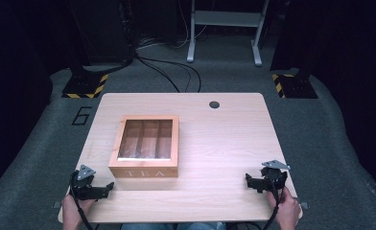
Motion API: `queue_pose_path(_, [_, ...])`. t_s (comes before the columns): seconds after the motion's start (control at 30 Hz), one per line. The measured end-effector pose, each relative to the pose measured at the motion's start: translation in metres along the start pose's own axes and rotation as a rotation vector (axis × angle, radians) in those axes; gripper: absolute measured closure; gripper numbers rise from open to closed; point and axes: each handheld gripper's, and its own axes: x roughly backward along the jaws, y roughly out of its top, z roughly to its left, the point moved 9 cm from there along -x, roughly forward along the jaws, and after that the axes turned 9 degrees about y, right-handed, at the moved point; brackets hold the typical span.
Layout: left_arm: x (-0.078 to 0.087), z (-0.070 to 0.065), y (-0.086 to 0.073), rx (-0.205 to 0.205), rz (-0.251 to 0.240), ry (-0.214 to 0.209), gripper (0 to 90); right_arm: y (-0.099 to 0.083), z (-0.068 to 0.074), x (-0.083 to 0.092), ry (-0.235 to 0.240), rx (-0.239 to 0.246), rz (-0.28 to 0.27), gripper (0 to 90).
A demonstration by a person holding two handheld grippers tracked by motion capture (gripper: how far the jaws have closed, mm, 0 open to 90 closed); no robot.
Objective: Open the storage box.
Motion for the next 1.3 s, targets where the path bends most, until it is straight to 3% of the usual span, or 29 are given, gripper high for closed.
queue_pose_path(0.6, [0.0, 0.0, 0.0, -0.004, 0.001, -0.004, 0.0, 0.0, 0.0, 0.0, 0.0, 0.002, -0.001, 0.0])
queue_pose_path(0.77, [0.002, -0.002, 0.0, -0.021, 0.001, -0.037, 0.0, 0.0, 0.0, 0.0, 0.001, 0.006, -0.003, 0.0])
queue_pose_path(1.0, [0.007, -0.007, 0.006, -0.018, -0.058, -0.072, 0.0, 0.001, 0.0, 0.0, 0.0, 0.004, -0.004, 0.0])
queue_pose_path(1.17, [0.017, -0.01, 0.023, 0.033, -0.148, -0.115, 0.0, 0.0, 0.0, 0.0, 0.0, 0.002, -0.003, 0.0])
queue_pose_path(1.3, [0.021, -0.012, 0.031, 0.048, -0.173, -0.139, 0.0, 0.001, 0.0, 0.0, 0.0, 0.004, -0.003, 0.0])
